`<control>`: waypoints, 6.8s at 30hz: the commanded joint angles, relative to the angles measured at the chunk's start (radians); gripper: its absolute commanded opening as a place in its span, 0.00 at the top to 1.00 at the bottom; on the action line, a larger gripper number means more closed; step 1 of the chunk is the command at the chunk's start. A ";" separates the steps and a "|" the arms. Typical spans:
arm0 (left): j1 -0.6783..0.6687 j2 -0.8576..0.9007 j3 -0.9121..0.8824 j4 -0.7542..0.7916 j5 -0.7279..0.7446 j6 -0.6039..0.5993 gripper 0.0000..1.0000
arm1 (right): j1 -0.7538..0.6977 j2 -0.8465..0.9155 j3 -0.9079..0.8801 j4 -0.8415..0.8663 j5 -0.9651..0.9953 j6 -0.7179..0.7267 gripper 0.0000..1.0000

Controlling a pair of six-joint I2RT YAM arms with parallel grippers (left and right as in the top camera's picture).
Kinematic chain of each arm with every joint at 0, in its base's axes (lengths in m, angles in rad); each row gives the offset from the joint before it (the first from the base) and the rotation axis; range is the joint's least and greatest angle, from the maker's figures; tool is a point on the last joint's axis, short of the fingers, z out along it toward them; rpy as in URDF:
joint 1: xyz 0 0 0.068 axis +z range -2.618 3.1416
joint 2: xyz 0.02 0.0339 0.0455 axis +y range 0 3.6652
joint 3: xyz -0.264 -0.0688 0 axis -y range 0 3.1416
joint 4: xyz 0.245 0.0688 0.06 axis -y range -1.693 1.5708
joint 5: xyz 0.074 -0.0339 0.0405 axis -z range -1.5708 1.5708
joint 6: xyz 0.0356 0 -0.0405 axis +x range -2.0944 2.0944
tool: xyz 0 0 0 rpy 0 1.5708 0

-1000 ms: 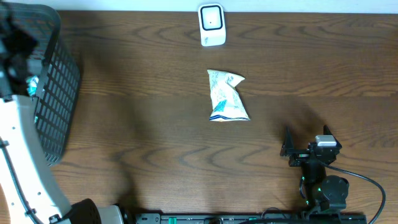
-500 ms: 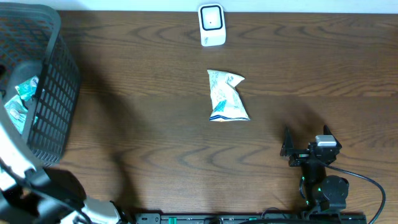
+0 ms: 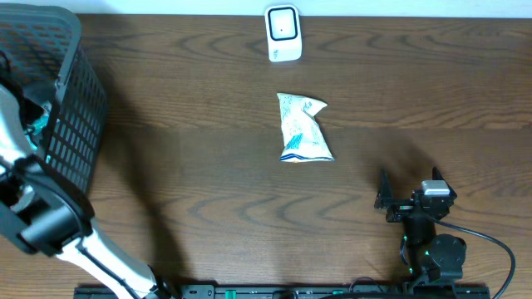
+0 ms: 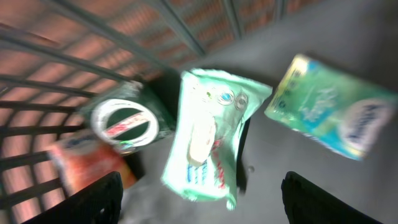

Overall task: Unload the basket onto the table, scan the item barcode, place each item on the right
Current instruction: 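Reach the left gripper into the basket and grasp the green wipes pack, then carry the green wipes pack to the scanner and release it beside the snack bag, then return the left gripper to the basket and grasp the green tissue box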

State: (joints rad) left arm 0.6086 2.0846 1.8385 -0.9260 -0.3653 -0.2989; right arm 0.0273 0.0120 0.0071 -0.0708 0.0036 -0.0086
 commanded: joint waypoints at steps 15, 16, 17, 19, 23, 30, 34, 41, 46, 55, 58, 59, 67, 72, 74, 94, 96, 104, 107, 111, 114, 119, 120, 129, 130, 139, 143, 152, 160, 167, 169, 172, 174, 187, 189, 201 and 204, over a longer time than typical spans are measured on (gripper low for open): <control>0.026 0.200 -0.004 0.037 0.004 0.059 0.44 | 0.004 -0.005 -0.002 -0.004 0.005 -0.008 0.01; 0.029 0.203 -0.004 0.034 0.022 0.059 0.50 | 0.004 -0.005 -0.002 -0.004 0.005 -0.008 0.01; 0.031 0.204 -0.004 0.033 0.045 0.059 0.52 | 0.004 -0.005 -0.002 -0.004 0.005 -0.008 0.01; 0.034 0.204 -0.004 0.027 0.078 0.059 0.52 | 0.004 -0.005 -0.002 -0.004 0.005 -0.008 0.01; 0.034 0.204 -0.004 0.007 0.098 0.058 0.53 | 0.004 -0.005 -0.002 -0.004 0.005 -0.008 0.01; 0.034 0.204 -0.004 -0.046 0.176 0.058 0.45 | 0.004 -0.005 -0.002 -0.004 0.005 -0.008 0.01; 0.035 0.204 -0.004 -0.078 0.175 0.059 0.36 | 0.004 -0.005 -0.002 -0.004 0.005 -0.008 0.01; 0.034 0.198 -0.002 -0.112 0.175 0.058 0.93 | 0.004 -0.005 -0.002 -0.004 0.005 -0.008 0.01; 0.034 0.130 0.010 -0.133 0.175 0.025 0.93 | 0.004 -0.005 -0.002 -0.004 0.005 -0.008 0.01; 0.034 -0.192 0.010 -0.092 0.335 -0.081 0.93 | 0.004 -0.005 -0.002 -0.004 0.005 -0.008 0.01; 0.034 -0.309 0.010 -0.066 0.391 -0.082 0.93 | 0.004 -0.005 -0.002 -0.004 0.005 -0.008 0.01; 0.034 -0.342 0.010 -0.063 0.411 -0.085 0.93 | 0.004 -0.005 -0.002 -0.004 0.005 -0.008 0.01; 0.034 -0.562 0.010 -0.019 0.703 -0.151 0.93 | 0.004 -0.005 -0.002 -0.004 0.005 -0.008 0.01; 0.016 -0.642 0.010 0.017 0.803 -0.146 0.93 | 0.004 -0.005 -0.002 -0.004 0.005 -0.008 0.01; -0.010 -0.666 0.010 0.010 0.803 -0.146 0.93 | 0.004 -0.005 -0.002 -0.004 0.005 -0.008 0.01; -0.699 -0.554 0.009 -0.039 0.870 0.123 0.92 | 0.004 -0.005 -0.002 -0.004 0.005 -0.008 0.01; -0.747 -0.518 0.009 -0.058 0.870 0.123 0.93 | 0.004 -0.005 -0.002 -0.004 0.005 -0.008 0.01; -0.888 -0.325 0.009 -0.102 0.850 0.122 0.93 | 0.004 -0.005 -0.002 -0.004 0.005 -0.008 0.01; -0.924 -0.249 0.009 -0.113 0.785 0.122 0.93 | 0.004 -0.005 -0.002 -0.004 0.005 -0.008 0.01; -0.955 -0.163 0.009 -0.117 0.764 0.122 0.92 | 0.004 -0.005 -0.002 -0.004 0.005 -0.008 0.01; -0.970 -0.101 0.009 -0.117 0.731 0.116 0.93 | 0.004 -0.005 -0.002 -0.004 0.005 -0.008 0.01; -0.986 -0.012 0.009 -0.117 0.686 0.068 0.83 | 0.004 -0.005 -0.002 -0.004 0.005 -0.008 0.01; -0.988 0.001 0.009 -0.117 0.686 0.058 0.79 | 0.004 -0.005 -0.002 -0.004 0.005 -0.008 0.01; -0.995 0.016 0.010 -0.126 0.693 0.054 0.34 | 0.004 -0.005 -0.002 -0.004 0.005 -0.008 0.01; -0.992 0.010 0.010 -0.129 0.693 0.054 0.34 | 0.004 -0.005 -0.002 -0.004 0.005 -0.008 0.01; -0.891 -0.185 0.042 -0.124 0.692 0.078 0.34 | 0.004 -0.005 -0.002 -0.004 0.005 -0.008 0.01; -0.792 -0.317 0.043 -0.087 0.682 0.089 0.34 | 0.004 -0.005 -0.002 -0.004 0.005 -0.008 0.01; -0.506 -0.508 0.043 -0.060 0.444 0.088 0.23 | 0.004 -0.005 -0.002 -0.004 0.005 -0.008 0.01; -0.270 -0.503 0.019 -0.063 0.420 0.088 0.17 | 0.004 -0.005 -0.002 -0.004 0.005 -0.008 0.01; -0.117 -0.485 0.014 -0.067 0.309 0.003 0.16 | 0.004 -0.005 -0.002 -0.004 0.005 -0.008 0.01; -0.081 -0.473 0.014 -0.068 0.289 -0.003 0.16 | 0.004 -0.005 -0.002 -0.004 0.005 -0.008 0.01; -0.034 -0.447 0.014 -0.075 0.289 -0.003 0.16 | 0.004 -0.005 -0.002 -0.004 0.005 -0.008 0.01; -0.012 -0.425 0.014 -0.079 0.289 -0.016 0.16 | 0.004 -0.005 -0.002 -0.004 0.005 -0.008 0.01; 0.019 -0.216 0.014 0.030 0.300 0.037 0.18 | 0.004 -0.005 -0.002 -0.004 0.005 -0.008 0.01; 0.019 -0.174 0.014 0.060 0.301 0.036 0.18 | 0.004 -0.005 -0.002 -0.004 0.005 -0.008 0.01; -0.015 0.074 0.014 0.179 0.301 0.571 0.24 | 0.004 -0.005 -0.002 -0.004 0.005 -0.008 0.01; -0.009 0.124 0.014 0.174 0.300 0.692 0.24 | 0.004 -0.005 -0.002 -0.004 0.005 -0.008 0.01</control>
State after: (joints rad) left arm 0.5968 2.1628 1.8656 -0.7490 -0.0582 0.1474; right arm 0.0273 0.0120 0.0071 -0.0708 0.0036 -0.0086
